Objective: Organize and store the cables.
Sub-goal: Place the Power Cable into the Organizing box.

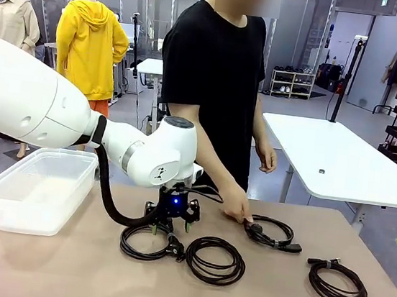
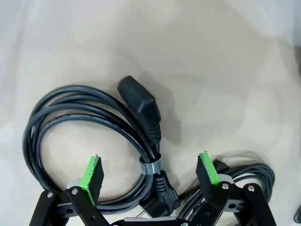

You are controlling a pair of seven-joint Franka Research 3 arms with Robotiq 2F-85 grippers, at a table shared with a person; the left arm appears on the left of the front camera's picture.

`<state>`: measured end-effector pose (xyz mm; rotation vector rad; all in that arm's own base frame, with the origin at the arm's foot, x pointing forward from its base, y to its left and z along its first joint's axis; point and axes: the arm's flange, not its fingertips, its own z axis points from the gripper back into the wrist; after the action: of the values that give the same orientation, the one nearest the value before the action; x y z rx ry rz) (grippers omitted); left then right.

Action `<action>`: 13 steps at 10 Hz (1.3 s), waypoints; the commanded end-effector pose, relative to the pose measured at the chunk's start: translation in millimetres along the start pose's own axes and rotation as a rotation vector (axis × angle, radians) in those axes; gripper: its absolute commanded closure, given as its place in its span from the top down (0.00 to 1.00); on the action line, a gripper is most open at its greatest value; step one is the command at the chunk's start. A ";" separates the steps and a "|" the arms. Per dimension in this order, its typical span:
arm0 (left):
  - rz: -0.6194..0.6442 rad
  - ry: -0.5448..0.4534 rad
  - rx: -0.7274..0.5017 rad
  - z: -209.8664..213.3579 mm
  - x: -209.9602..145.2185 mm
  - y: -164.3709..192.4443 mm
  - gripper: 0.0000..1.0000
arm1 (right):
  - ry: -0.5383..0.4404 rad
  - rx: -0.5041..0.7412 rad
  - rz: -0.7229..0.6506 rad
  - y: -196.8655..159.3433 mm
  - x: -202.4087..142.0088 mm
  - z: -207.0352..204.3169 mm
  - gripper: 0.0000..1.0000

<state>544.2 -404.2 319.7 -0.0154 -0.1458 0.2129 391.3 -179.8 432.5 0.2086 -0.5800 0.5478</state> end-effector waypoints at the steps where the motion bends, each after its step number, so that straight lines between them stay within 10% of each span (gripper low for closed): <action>1: 0.002 0.005 0.002 -5.6 -6.3 1.1 1.00 | -0.002 0.000 -0.005 -0.5 0.1 0.5 1.00; 3: 0.012 0.009 0.010 -9.0 -5.0 -1.9 0.97 | -0.002 0.000 -0.005 -0.5 0.1 0.5 1.00; 6: 0.016 0.011 0.024 -10.8 -3.3 -5.8 0.14 | -0.002 0.000 -0.005 -0.5 0.1 0.5 1.00; 7: 0.013 0.018 0.028 -9.8 -3.2 -7.1 0.00 | -0.002 0.000 -0.005 -0.5 0.1 0.5 1.00; 13: 0.002 -0.008 0.008 3.3 -1.8 -8.0 0.00 | -0.002 0.000 -0.005 -0.5 0.1 0.5 1.00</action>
<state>543.0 -410.9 314.2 -0.0095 -0.1448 0.2059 391.3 -179.8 432.5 0.2086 -0.5800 0.5478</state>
